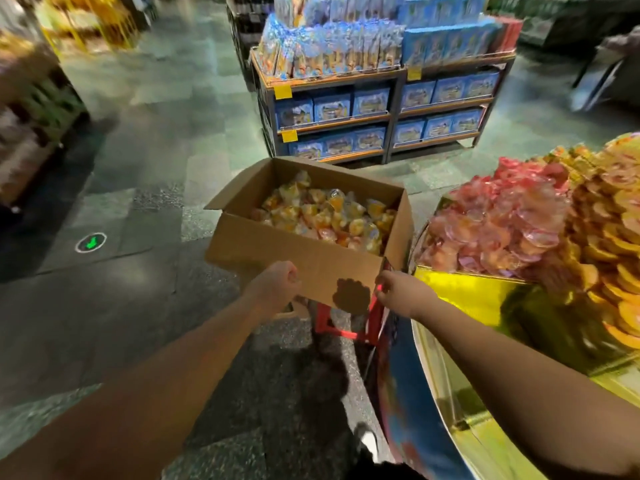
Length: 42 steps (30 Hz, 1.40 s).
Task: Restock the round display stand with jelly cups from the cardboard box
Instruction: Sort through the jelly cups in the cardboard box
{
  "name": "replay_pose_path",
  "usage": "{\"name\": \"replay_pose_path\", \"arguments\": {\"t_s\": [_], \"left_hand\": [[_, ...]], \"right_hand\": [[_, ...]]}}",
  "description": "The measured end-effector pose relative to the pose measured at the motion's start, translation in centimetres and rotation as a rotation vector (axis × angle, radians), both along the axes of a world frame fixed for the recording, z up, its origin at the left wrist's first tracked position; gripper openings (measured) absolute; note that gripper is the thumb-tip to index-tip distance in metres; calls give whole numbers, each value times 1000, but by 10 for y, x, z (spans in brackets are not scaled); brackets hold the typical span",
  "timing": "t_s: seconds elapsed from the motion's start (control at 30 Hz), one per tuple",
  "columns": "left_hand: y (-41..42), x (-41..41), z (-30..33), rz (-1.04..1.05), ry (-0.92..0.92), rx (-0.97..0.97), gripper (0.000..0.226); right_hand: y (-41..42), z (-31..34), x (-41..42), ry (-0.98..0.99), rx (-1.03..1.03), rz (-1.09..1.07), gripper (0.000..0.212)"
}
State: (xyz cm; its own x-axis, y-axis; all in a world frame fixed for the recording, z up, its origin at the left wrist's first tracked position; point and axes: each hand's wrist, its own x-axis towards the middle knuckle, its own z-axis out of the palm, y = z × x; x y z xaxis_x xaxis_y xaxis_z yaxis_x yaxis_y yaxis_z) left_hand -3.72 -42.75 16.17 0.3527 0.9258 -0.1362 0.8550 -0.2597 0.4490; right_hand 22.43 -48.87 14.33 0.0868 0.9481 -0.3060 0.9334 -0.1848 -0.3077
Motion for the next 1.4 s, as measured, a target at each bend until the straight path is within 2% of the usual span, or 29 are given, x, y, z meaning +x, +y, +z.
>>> {"name": "replay_pose_path", "arguments": {"t_s": [0.2,0.4,0.53,0.63,0.8,0.97,1.07,1.23,1.4], "left_hand": [[110,28,-27,31,-11,-57,4],[229,56,-61,135,7,-224,11],[288,74,-90,198,36,-314,8],[323,88,-119,228,121,-382,26],[347,115,-172,198,450,-471,64],[356,132,-192,190,601,-495,76],[357,139,-195,223,593,-553,83],[358,141,-198,260,574,-529,87],[351,139,-190,311,389,-448,91]], "right_hand": [[104,-35,39,-33,-64,-44,31],[223,-79,80,-32,-142,-63,30],[276,-109,99,-47,-246,-91,44],[306,-129,104,-51,-298,-89,53],[324,-163,104,-16,-475,-56,78],[327,-180,102,-11,-542,-14,88],[326,-183,104,-21,-558,18,89],[317,-192,101,-64,-427,8,83],[309,-184,100,-23,-330,-52,79]]}}
